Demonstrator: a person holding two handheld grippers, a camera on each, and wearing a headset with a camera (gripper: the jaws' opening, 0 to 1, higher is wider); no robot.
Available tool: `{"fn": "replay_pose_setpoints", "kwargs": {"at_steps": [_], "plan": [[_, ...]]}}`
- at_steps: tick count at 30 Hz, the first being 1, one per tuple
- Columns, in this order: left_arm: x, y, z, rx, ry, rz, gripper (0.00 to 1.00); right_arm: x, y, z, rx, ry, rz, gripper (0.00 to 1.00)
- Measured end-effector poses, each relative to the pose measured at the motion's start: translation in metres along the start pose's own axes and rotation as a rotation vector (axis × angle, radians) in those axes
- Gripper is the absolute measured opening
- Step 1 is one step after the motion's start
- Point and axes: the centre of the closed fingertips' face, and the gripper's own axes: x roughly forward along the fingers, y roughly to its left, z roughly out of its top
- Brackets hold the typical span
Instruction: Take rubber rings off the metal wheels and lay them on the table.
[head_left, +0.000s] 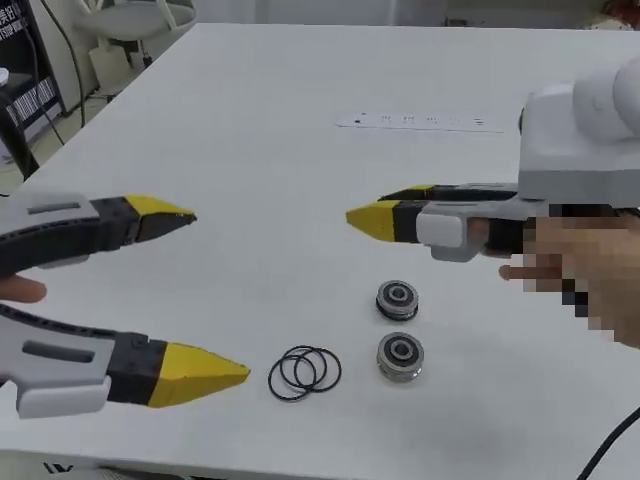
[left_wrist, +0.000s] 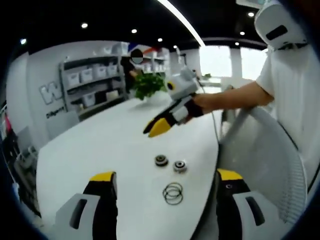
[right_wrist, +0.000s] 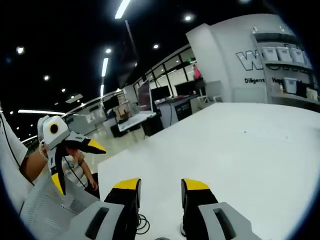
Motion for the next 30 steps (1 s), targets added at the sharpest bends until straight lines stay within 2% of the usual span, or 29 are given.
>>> {"fn": "replay_pose_setpoints", "kwargs": {"at_steps": [4, 8, 11, 21, 27, 30], "plan": [[0.007, 0.004, 0.022, 0.056, -0.026, -0.013, 0.82, -0.010, -0.013, 0.003, 0.017, -0.018, -0.036, 0.30], [0.014, 0.010, 0.039, 0.091, -0.045, -0.021, 0.81, -0.016, -0.025, -0.001, 0.023, -0.010, -0.075, 0.30], [0.021, 0.011, 0.054, 0.133, -0.074, -0.041, 0.79, -0.022, -0.042, -0.008, 0.029, 0.019, -0.147, 0.28], [0.055, 0.024, 0.090, 0.201, -0.127, -0.085, 0.75, -0.036, -0.072, -0.033, 0.074, 0.070, -0.197, 0.27], [0.080, 0.025, 0.096, 0.241, -0.127, -0.119, 0.69, -0.038, -0.082, -0.052, 0.047, 0.126, -0.188, 0.25], [0.100, 0.026, 0.092, 0.232, -0.134, -0.140, 0.68, -0.037, -0.082, -0.066, 0.003, 0.179, -0.166, 0.25]]}}
